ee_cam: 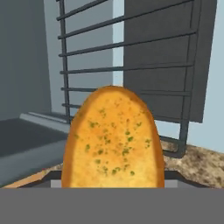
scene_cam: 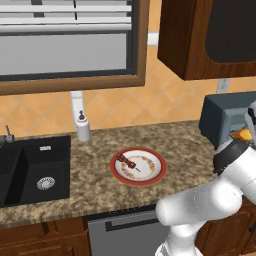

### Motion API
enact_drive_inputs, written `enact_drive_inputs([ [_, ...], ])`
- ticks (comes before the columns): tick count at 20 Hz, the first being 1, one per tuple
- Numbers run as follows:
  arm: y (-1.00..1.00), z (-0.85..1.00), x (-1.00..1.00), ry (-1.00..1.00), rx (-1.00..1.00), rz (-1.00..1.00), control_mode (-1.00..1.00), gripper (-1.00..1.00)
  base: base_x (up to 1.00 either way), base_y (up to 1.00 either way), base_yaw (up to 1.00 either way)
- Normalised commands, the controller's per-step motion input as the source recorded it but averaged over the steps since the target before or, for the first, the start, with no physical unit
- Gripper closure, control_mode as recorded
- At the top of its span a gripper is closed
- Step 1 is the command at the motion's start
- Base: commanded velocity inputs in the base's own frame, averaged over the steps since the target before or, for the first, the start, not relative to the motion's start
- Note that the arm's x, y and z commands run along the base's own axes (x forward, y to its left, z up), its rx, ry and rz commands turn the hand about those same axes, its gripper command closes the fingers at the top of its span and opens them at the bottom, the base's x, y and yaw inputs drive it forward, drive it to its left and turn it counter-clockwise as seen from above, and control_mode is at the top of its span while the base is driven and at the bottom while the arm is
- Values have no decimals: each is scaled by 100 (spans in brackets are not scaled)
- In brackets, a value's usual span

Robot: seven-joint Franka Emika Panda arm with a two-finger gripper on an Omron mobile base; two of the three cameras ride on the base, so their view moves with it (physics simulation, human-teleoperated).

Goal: Pick up the kebab skewer and baguette bread, and place them inside the toaster oven. Close the toaster oven door and start by setting the timer.

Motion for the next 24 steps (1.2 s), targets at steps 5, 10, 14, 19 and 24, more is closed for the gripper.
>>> enact_drive_inputs([
  [5,-58,0,37,0,0,0,-100,100,0,0,0],
  [10,-50,0,23,0,0,0,-100,100,0,0,0],
  [14,-44,0,12,0,0,0,-100,100,0,0,0],
  [19,-36,-3,0,0,0,0,-100,100,0,0,0],
  [24,-7,-8,-5,-1,0,-1,-100,100,0,0,0],
])
